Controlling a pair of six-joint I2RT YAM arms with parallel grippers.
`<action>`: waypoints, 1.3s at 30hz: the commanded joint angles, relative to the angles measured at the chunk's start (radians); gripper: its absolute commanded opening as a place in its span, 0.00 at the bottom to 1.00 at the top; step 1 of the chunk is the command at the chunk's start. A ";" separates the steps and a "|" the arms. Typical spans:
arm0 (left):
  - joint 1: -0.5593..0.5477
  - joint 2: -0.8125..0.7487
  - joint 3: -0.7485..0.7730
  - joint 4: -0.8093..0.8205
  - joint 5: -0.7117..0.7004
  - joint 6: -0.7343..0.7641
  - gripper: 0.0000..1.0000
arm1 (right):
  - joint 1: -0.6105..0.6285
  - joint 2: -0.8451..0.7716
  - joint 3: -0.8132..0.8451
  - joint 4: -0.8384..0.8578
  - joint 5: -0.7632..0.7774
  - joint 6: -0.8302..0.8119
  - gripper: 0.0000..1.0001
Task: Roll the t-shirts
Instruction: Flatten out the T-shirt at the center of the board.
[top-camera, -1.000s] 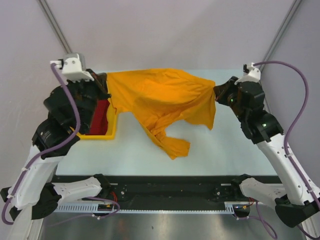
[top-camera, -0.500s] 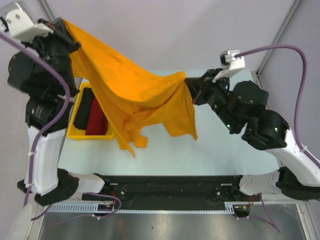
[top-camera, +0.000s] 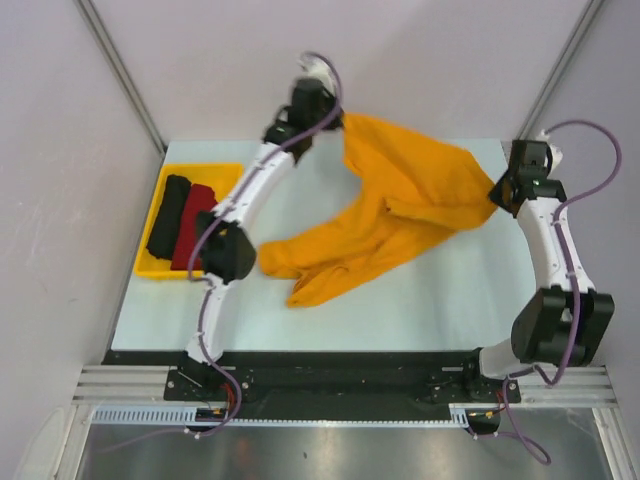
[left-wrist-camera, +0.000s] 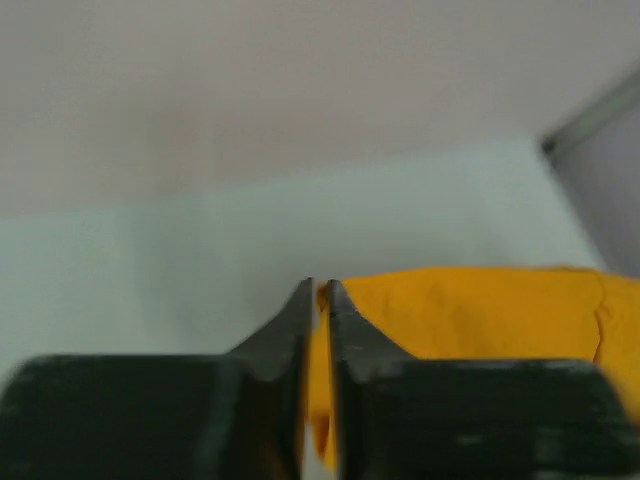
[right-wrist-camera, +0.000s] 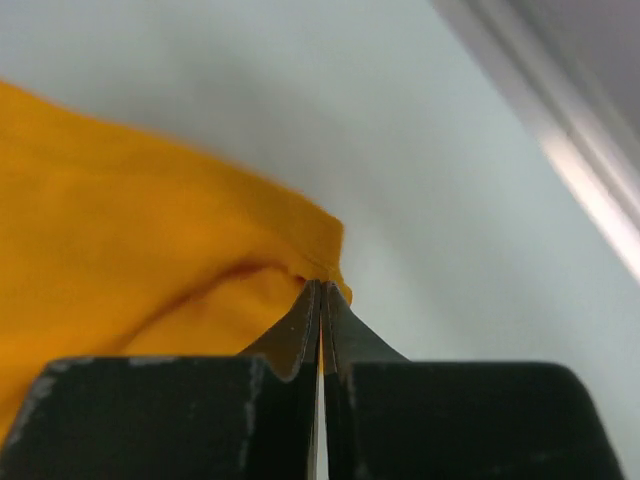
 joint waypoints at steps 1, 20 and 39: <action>-0.082 0.156 -0.009 -0.055 0.218 -0.128 0.28 | -0.099 0.062 -0.155 0.030 -0.264 0.078 0.00; -0.282 -0.884 -1.446 -0.056 -0.228 -0.306 0.62 | 0.034 -0.107 -0.238 -0.031 -0.072 0.094 0.56; -0.517 -0.851 -1.643 -0.085 -0.325 -0.369 0.49 | 0.151 -0.161 -0.309 -0.020 -0.078 0.115 0.56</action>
